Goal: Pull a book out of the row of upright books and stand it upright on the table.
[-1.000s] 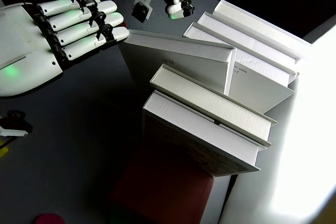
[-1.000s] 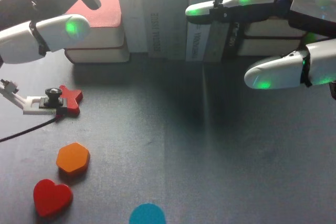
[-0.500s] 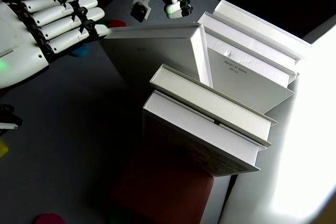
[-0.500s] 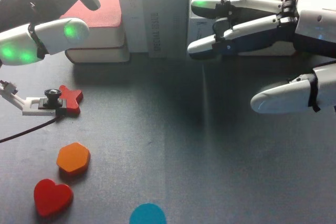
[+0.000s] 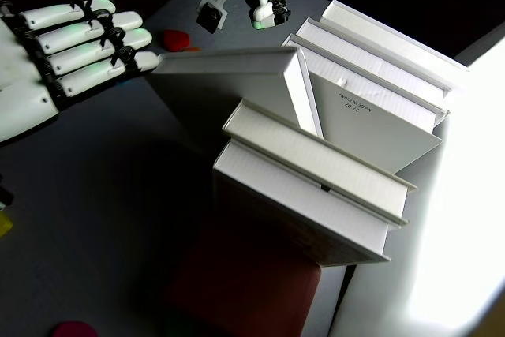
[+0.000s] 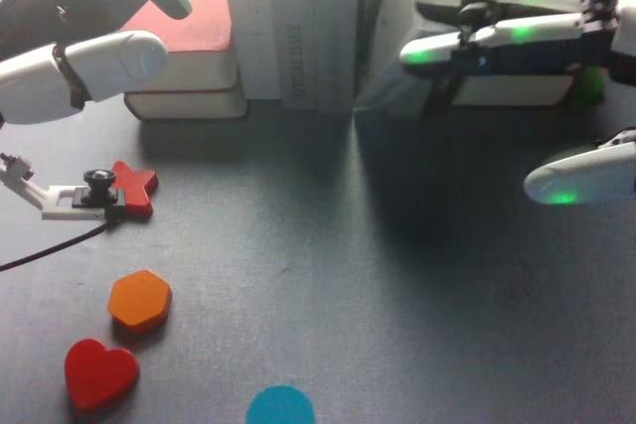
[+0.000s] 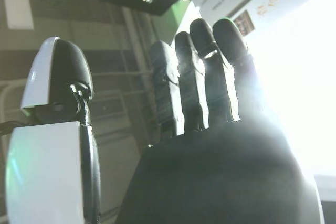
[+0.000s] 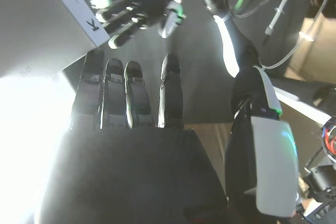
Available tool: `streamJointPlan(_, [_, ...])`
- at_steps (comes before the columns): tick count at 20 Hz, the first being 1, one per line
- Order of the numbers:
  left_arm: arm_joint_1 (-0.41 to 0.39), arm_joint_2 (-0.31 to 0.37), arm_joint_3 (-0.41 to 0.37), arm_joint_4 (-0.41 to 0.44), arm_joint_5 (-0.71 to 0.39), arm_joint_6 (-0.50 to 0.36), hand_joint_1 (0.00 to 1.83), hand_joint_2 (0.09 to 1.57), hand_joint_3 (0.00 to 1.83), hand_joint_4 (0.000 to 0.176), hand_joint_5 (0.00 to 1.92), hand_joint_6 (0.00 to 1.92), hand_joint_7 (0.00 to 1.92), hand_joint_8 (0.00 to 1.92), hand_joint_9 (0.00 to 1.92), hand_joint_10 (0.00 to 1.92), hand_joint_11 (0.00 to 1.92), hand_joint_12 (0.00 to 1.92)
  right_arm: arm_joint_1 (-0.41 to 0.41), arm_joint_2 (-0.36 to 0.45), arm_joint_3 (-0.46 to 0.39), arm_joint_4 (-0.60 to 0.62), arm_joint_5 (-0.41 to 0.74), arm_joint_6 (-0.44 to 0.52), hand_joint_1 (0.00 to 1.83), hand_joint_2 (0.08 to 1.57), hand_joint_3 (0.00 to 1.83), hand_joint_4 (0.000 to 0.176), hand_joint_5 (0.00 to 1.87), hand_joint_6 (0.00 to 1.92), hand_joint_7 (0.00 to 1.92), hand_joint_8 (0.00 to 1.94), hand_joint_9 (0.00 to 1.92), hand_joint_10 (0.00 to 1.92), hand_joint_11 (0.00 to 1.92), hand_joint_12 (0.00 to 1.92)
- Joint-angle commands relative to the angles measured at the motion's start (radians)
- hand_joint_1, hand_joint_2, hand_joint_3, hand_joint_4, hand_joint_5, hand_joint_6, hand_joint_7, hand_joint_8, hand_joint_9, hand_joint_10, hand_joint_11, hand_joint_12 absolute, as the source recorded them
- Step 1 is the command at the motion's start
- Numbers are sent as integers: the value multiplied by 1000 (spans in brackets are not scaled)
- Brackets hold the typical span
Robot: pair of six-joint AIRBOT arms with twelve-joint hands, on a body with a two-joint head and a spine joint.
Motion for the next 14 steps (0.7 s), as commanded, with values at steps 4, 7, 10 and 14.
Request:
streamJointPlan(4, [4,-2,-3,-42,-105,-9,950,1062,0,6,512,8,459,3,289,732,25,1683,56,17,-7,58,57,-14,532,1114,0,106,241,2,49,7,63,12,0,1006])
streamJointPlan(7, [6,-1,-4,-42,-106,-9,947,1067,0,15,493,1,466,4,310,732,69,1663,84,17,-7,44,60,-14,546,1087,0,77,217,2,117,4,162,19,0,1319])
streamJointPlan(10, [9,-1,-6,-42,-106,-9,1004,1044,0,19,526,13,462,4,276,816,40,1734,115,19,-5,30,60,-14,572,1086,0,85,191,1,86,5,131,7,0,1462])
streamJointPlan(14, [10,-1,-6,-42,-105,-9,988,1039,1,13,558,22,515,27,229,998,62,1797,155,28,-3,15,59,-15,518,1129,10,71,236,13,151,11,197,23,2,1476])
